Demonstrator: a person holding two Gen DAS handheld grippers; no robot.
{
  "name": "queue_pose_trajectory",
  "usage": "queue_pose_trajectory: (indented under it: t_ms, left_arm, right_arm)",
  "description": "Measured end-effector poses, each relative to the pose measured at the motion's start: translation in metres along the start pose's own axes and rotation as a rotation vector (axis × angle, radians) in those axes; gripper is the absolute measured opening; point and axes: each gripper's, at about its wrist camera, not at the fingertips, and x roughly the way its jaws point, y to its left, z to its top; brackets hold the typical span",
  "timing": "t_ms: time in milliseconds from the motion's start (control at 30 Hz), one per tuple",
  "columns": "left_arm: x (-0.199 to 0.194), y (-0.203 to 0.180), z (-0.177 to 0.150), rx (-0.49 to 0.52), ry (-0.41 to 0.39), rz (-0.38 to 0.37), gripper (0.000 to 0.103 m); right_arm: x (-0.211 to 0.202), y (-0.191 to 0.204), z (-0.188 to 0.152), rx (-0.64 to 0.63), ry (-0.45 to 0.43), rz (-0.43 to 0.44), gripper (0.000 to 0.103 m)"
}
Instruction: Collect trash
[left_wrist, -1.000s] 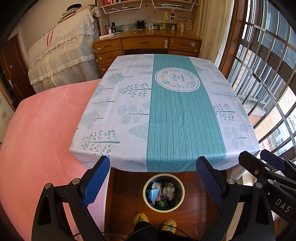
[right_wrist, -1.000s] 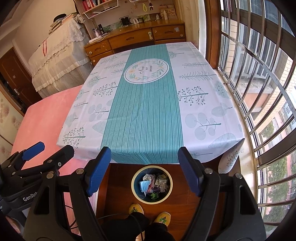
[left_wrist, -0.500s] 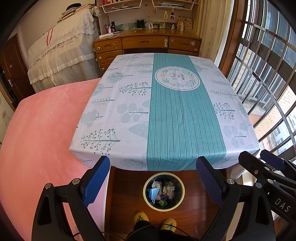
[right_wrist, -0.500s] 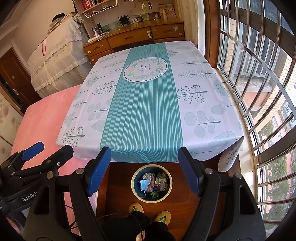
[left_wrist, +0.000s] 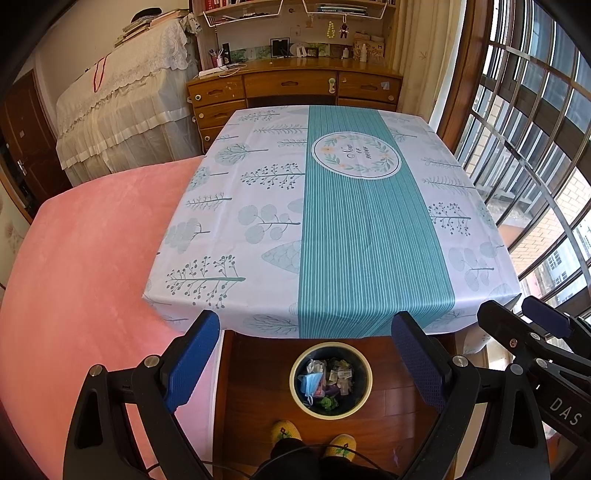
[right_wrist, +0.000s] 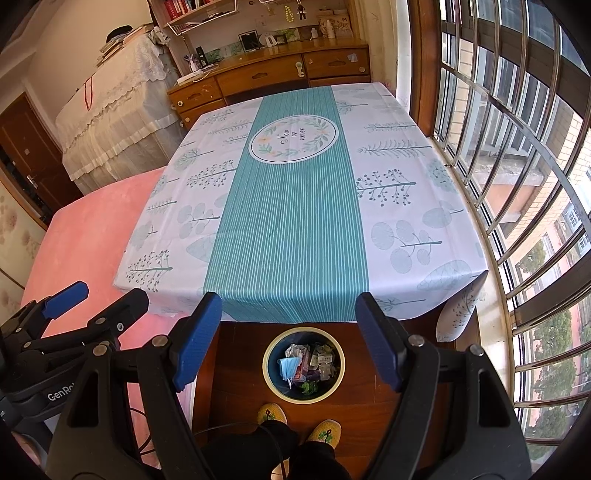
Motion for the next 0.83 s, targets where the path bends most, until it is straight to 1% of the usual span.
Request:
queue_pose_trajectory:
  t_ms: [833]
  left_arm:
    - [-0.0001,0.0013,0.0003,0.000,0.003,0.000,0.095]
  right_arm:
    - [0.0002,0.0020,-0.0001,-0.001,0.000,-0.002,0.073]
